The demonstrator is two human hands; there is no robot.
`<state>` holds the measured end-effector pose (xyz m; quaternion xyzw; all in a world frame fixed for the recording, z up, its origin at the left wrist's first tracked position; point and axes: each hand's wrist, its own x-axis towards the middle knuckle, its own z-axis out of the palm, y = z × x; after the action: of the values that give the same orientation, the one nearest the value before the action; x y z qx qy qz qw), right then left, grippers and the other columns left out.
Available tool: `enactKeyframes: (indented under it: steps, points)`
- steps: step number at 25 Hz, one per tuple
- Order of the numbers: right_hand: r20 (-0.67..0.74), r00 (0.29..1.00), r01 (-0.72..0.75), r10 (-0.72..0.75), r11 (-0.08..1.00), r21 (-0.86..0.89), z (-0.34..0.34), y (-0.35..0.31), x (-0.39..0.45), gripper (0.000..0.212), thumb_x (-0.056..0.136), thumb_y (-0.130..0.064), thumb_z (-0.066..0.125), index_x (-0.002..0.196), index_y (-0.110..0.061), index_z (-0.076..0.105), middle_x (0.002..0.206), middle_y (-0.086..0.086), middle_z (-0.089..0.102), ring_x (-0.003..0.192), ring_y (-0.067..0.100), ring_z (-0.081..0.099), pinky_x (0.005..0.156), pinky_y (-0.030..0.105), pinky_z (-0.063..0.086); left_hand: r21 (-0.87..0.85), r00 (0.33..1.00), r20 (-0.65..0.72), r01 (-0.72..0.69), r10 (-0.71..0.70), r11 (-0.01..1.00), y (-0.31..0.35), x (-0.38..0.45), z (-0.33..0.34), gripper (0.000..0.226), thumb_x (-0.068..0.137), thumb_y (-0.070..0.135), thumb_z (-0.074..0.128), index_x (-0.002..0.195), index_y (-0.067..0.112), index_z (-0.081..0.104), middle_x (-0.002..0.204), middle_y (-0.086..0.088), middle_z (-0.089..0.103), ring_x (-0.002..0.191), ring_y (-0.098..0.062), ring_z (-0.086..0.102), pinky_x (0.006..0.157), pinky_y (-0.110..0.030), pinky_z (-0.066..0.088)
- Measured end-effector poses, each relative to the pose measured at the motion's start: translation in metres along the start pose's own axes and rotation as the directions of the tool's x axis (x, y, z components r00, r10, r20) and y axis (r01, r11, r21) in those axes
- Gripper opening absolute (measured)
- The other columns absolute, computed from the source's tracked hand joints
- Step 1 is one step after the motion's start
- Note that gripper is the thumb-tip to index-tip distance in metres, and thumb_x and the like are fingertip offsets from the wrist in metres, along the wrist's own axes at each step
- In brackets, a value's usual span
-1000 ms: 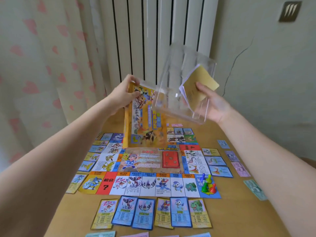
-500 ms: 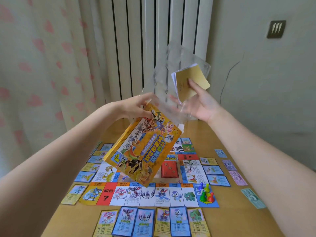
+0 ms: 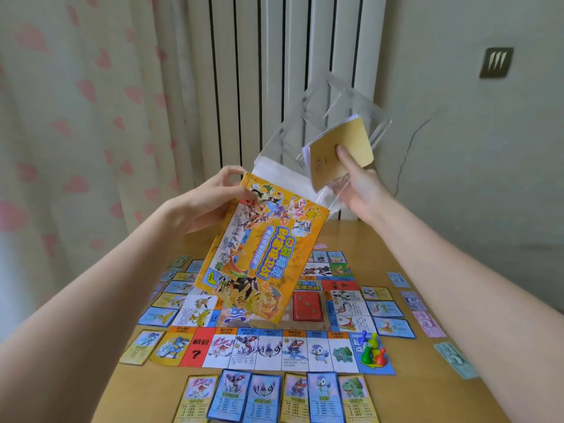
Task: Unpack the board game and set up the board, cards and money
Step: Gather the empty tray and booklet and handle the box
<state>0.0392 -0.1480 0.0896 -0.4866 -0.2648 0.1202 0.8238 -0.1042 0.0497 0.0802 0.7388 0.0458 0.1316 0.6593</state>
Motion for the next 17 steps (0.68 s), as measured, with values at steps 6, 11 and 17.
enactKeyframes:
  steps: [6, 11, 17]
  points:
    - [0.128, 0.992, 0.064, -0.021, 0.938, -0.342, 0.004, 0.019, -0.004, 0.014, 0.092, -0.024, 0.057, 0.105, -0.019, 0.056, 0.095, 0.000, 0.064, 0.080, 0.013, 0.062, 0.066, 0.023, 0.053, -0.040, 0.996, -0.062, 0.056, -0.058, 0.998, -0.036, -0.002, 0.003, 0.047, 0.083, -0.011, 0.051, 0.112, 0.023, 0.036, 0.074, -0.012, 0.071, 0.072, -0.025, 0.068, 0.075, -0.040, 0.052]
    - [0.204, 0.979, 0.132, -0.026, 0.841, -0.525, 0.014, 0.022, 0.000, 0.029, 0.092, -0.027, 0.055, 0.120, -0.019, 0.051, 0.111, 0.006, 0.061, 0.099, 0.023, 0.058, 0.076, 0.028, 0.052, -0.120, 0.993, -0.092, 0.056, -0.067, 0.991, -0.046, -0.007, 0.006, 0.024, 0.089, -0.003, 0.038, 0.100, 0.018, 0.040, 0.074, -0.008, 0.058, 0.058, -0.017, 0.058, 0.057, -0.029, 0.049]
    - [0.197, 0.979, 0.154, -0.055, 0.831, -0.535, 0.025, 0.034, -0.008, 0.041, 0.092, -0.026, 0.056, 0.130, -0.016, 0.045, 0.101, -0.004, 0.060, 0.095, 0.013, 0.055, 0.070, 0.020, 0.045, -0.172, 0.958, -0.270, 0.052, -0.097, 0.984, -0.052, 0.007, 0.019, 0.024, 0.095, 0.020, 0.042, 0.116, 0.017, 0.031, 0.089, -0.011, 0.053, 0.071, -0.021, 0.059, 0.065, -0.038, 0.051]
